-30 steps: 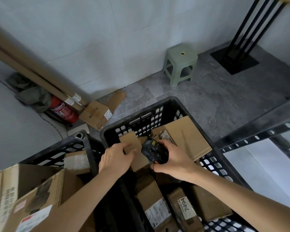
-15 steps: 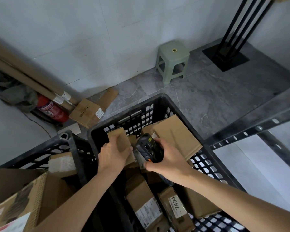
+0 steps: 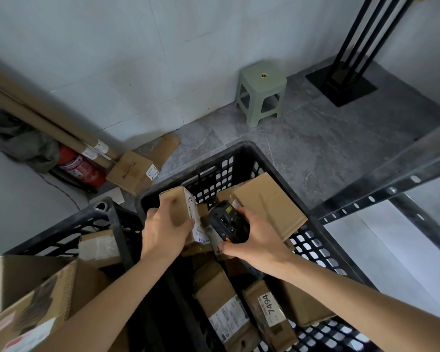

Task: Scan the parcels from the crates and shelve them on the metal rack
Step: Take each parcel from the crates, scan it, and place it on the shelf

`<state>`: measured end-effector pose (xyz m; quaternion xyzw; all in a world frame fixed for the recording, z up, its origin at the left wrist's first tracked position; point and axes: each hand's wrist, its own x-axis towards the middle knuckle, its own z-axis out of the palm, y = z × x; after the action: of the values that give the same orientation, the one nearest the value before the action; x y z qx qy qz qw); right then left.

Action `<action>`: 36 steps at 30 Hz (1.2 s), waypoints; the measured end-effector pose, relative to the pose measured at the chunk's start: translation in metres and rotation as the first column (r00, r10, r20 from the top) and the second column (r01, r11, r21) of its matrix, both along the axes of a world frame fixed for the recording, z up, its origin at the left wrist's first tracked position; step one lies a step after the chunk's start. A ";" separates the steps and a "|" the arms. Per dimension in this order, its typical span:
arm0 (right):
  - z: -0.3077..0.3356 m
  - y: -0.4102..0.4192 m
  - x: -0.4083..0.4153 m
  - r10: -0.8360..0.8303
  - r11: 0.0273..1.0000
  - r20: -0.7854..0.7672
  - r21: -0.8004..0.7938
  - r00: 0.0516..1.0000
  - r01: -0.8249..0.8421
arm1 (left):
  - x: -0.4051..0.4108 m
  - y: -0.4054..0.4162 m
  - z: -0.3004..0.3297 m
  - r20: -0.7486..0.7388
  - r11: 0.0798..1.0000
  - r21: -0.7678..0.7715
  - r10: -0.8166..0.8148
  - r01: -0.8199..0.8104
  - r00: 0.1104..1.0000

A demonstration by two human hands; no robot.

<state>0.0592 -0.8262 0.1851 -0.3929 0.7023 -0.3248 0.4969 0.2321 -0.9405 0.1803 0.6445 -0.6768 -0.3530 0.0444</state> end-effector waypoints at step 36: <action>0.386 0.282 0.060 -0.245 0.918 -0.267 -0.372 0.932 0.135 | 0.049 0.232 0.379 -0.768 0.932 -0.140 -0.315 0.334 0.558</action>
<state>0.1190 -0.5438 0.5713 -0.4493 0.7377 -0.4257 0.2697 0.2806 -0.7089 0.5588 0.2919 -0.6928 -0.6058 0.2604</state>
